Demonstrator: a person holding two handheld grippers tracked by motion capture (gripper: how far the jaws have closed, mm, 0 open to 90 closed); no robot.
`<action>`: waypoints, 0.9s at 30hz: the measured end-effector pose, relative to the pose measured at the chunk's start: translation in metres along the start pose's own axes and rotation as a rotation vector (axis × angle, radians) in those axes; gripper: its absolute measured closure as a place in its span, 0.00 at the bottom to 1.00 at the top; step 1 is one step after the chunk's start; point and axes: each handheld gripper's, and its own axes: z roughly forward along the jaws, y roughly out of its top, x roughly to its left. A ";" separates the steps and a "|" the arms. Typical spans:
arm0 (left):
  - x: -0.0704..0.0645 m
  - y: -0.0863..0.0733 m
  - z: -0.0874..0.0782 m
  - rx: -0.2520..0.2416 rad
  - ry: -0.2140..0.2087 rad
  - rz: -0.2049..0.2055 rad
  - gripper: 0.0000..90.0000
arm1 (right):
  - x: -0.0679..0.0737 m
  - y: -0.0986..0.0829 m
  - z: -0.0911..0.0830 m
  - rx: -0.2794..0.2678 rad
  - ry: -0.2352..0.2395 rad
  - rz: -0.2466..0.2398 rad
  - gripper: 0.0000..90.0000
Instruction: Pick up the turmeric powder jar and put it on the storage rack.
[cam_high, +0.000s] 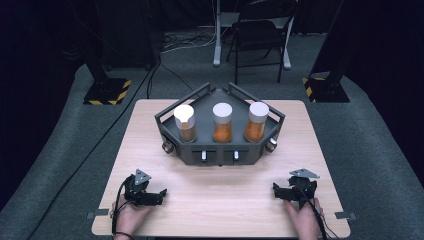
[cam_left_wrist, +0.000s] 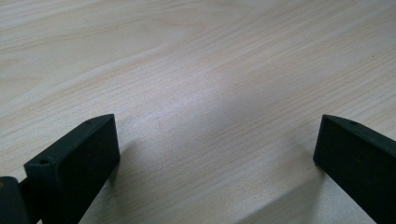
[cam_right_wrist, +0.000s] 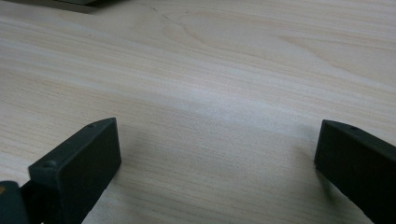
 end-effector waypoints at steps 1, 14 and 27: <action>0.000 0.000 0.000 0.000 0.000 0.000 0.00 | 0.000 0.000 0.000 0.000 0.000 0.000 0.00; 0.000 0.000 0.000 0.000 0.001 -0.001 0.00 | 0.000 0.000 0.000 0.000 0.000 0.000 0.00; 0.000 0.000 0.000 0.000 0.001 -0.002 0.00 | 0.000 0.000 0.000 -0.001 0.001 0.000 0.00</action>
